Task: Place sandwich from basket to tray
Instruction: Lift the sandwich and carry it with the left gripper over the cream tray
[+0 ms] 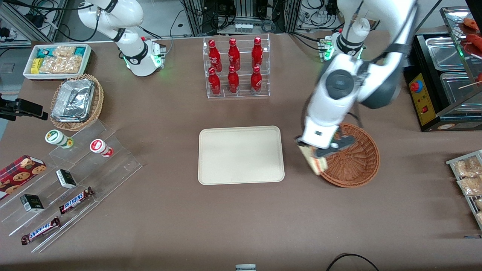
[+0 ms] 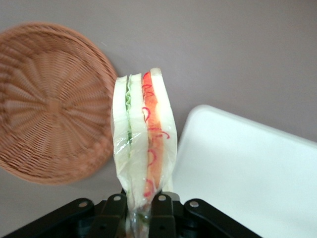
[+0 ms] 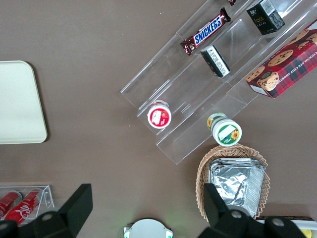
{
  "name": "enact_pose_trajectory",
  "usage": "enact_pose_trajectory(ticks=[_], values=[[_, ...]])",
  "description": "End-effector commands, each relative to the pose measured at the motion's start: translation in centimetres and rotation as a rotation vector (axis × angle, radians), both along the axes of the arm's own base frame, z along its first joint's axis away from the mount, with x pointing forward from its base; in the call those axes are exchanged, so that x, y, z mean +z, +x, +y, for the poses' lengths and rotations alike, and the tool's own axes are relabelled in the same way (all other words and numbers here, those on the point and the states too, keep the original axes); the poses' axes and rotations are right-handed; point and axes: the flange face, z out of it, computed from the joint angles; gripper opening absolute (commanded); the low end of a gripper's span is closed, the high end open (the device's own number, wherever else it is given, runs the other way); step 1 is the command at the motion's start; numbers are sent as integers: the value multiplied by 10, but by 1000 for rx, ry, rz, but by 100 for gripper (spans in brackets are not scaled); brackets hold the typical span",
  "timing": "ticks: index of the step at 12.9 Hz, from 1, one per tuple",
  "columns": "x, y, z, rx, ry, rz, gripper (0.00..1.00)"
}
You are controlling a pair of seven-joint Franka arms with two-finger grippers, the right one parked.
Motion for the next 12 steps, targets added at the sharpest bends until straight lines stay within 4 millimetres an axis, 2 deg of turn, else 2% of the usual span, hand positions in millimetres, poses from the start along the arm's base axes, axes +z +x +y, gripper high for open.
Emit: enact_pose_trajectory(ticks=[1, 3, 4, 5, 7, 12], values=[[-17, 0, -52, -66, 9, -3, 0], [-34, 7, -97, -111, -11, -11, 0], [-48, -1, -125, -150, -10, -7, 0], [-62, -7, -141, -178, -14, -12, 0], [-73, -12, -158, -236, -55, -59, 0], [-130, -29, -191, -344, -114, -109, 0]])
